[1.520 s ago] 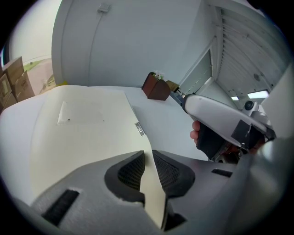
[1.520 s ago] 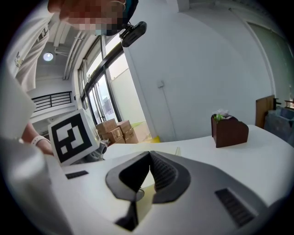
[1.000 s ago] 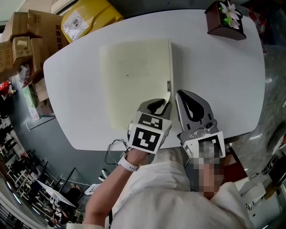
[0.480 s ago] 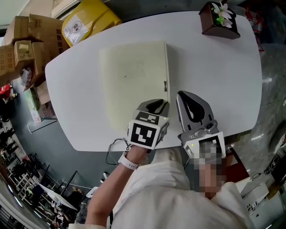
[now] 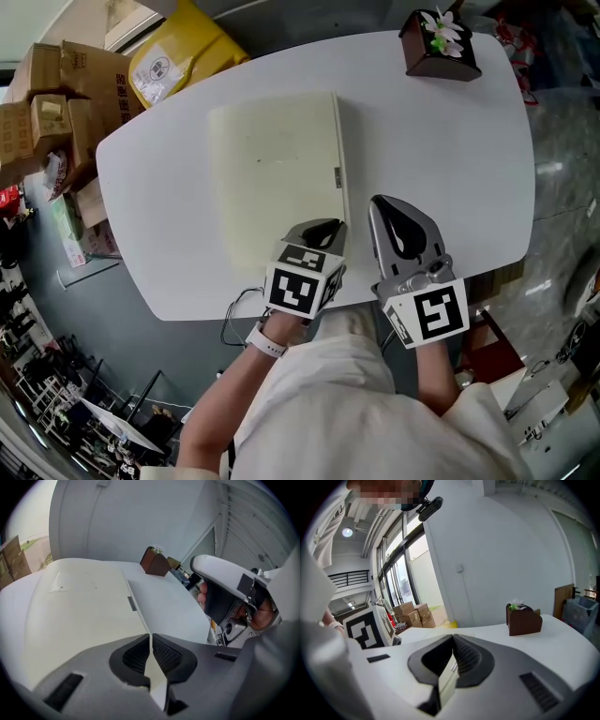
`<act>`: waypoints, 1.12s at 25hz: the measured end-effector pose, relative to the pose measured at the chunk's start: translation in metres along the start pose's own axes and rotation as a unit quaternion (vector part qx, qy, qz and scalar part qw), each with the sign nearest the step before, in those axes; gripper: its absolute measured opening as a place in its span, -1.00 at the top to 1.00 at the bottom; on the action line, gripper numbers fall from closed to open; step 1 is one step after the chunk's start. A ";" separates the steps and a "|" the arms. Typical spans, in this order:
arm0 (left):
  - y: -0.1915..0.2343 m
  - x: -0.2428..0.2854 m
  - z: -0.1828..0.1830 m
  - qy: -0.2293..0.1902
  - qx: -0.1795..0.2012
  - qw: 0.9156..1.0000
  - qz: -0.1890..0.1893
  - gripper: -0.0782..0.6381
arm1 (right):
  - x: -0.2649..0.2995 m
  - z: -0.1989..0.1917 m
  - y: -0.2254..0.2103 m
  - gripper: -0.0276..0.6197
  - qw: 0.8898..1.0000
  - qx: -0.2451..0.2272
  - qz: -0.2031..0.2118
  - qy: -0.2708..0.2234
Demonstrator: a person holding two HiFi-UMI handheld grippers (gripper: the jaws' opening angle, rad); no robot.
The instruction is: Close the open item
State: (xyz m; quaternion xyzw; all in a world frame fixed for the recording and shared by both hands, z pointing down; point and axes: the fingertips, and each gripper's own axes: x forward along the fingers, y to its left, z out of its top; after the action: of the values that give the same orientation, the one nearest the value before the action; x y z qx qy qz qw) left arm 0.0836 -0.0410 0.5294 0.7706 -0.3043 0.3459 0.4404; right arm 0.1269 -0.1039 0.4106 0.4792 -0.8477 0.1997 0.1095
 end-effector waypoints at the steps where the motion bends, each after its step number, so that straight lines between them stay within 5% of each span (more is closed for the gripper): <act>1: -0.001 -0.003 -0.001 -0.004 0.005 1.000 0.000 0.67 | -0.002 0.002 0.003 0.86 1.000 -0.002 0.000 -0.002; 17: 0.005 -0.126 0.018 -0.146 0.027 0.988 0.030 0.71 | -0.034 0.052 0.077 0.86 0.998 -0.046 0.024 -0.027; 28: 0.004 -0.249 0.021 -0.281 0.041 0.954 0.092 0.71 | -0.059 0.094 0.135 0.86 0.993 -0.094 0.048 -0.043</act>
State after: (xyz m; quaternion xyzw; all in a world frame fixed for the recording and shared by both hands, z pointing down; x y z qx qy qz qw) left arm -0.0572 -0.0207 0.3242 0.8228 -0.4709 0.1666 0.2711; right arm 0.0425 -0.0378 0.2724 0.4338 -0.8886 0.1033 0.1076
